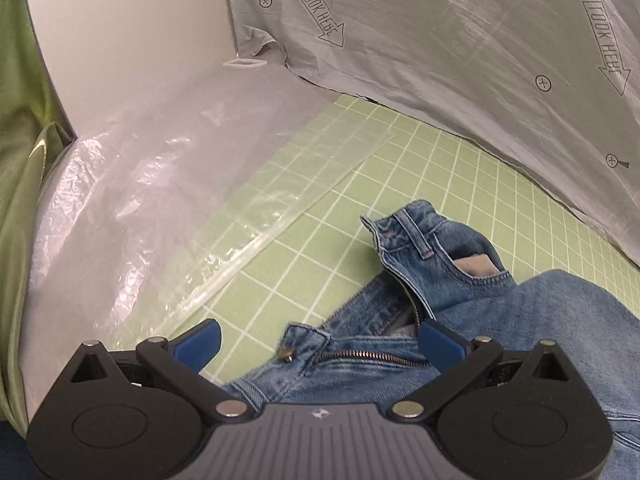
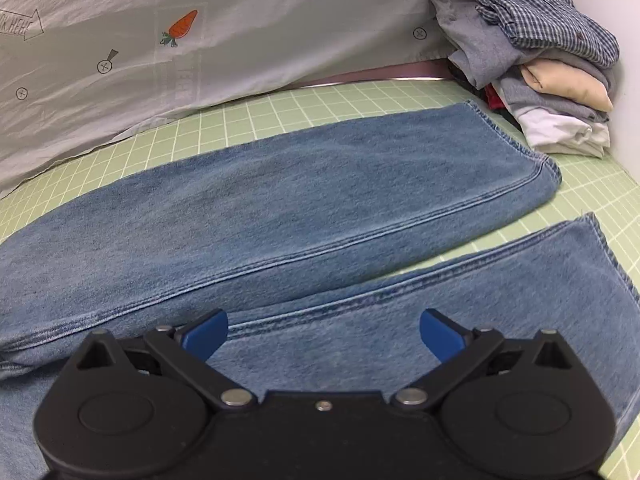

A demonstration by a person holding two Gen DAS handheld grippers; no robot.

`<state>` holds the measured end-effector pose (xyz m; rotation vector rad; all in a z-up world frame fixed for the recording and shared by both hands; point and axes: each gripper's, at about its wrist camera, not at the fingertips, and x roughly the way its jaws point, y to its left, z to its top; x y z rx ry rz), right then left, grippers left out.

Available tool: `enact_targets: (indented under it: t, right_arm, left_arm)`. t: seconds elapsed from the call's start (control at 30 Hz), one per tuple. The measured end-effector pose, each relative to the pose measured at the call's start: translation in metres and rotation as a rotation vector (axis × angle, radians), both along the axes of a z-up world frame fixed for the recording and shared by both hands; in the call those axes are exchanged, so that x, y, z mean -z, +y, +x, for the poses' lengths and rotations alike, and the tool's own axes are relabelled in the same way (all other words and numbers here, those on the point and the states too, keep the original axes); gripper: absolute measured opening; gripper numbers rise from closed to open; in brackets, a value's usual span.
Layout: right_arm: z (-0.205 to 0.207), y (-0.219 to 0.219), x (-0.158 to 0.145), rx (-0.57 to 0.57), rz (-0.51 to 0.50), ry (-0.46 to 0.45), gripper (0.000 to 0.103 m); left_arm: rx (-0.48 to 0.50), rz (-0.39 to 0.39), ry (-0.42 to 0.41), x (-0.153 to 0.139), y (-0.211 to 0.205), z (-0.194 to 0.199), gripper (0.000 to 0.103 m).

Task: Fold clothes
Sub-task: 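Move the left gripper to the jeans waistband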

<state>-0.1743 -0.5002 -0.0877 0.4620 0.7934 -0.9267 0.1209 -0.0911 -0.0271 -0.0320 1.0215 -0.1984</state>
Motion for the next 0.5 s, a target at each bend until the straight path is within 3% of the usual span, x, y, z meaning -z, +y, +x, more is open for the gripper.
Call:
enact_targets:
  t: [0.13, 0.27, 0.5]
  right_arm:
    - [0.02, 0.009, 0.006, 0.047, 0.014, 0.009, 0.103]
    - [0.037, 0.009, 0.003, 0.176, -0.052, 0.026, 0.103]
    - [0.066, -0.009, -0.011, 0.219, -0.083, 0.091, 0.103]
  left_arm:
    - [0.033, -0.014, 0.012, 0.012, 0.0, 0.041, 0.103]
    - [0.07, -0.054, 0.029, 0.026, -0.014, 0.091, 0.103]
    - [0.202, -0.162, 0.119, 0.054, -0.055, 0.158, 0.102]
